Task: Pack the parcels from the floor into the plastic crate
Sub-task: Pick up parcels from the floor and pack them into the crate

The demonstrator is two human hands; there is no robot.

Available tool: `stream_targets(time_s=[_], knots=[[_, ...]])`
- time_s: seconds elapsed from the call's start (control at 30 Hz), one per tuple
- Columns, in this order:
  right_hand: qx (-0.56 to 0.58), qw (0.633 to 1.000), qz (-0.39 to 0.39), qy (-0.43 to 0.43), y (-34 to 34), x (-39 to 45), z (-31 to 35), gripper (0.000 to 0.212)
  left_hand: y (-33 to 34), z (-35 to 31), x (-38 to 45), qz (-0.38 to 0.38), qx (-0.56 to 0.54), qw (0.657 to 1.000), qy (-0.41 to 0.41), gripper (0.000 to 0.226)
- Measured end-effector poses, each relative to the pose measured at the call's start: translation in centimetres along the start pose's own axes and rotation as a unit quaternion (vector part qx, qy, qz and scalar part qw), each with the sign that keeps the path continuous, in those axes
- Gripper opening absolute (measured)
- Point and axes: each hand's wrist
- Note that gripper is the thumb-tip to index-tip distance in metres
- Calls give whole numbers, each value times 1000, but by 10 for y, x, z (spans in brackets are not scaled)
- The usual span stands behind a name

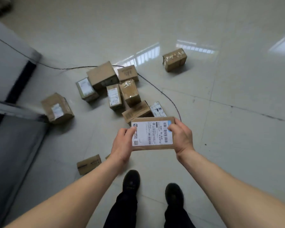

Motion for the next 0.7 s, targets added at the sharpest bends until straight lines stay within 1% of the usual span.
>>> stream_targets(time_s=[0.1,0.2,0.33,0.43,0.53,0.7], knots=[[-45,997,49,-49,22,-58,46,31,-51,-44,-39,-56,-22,998,21,36],[-89,987,98,-94,41,-115,78,25,-92,-73,-85,-113,-65,991,42,38],[-143,968,165,-125,66,-185,105,20,-136,-93,-148,-191,-118,973,56,38],[-179,951,207,-145,88,-231,116,17,-167,-101,-189,-248,-152,955,60,39],[-209,932,239,-173,114,-276,117,25,-200,-103,-228,-290,-180,937,75,37],[-229,908,285,-206,161,-349,96,24,-258,-87,-288,-346,-195,913,89,40]])
Point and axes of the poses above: each hand's wrist, its own x-axis towards the middle knuckle, its own y-axis out of the palm, z = x × y, and after that the axes turned 15 degrees about y, right-handed
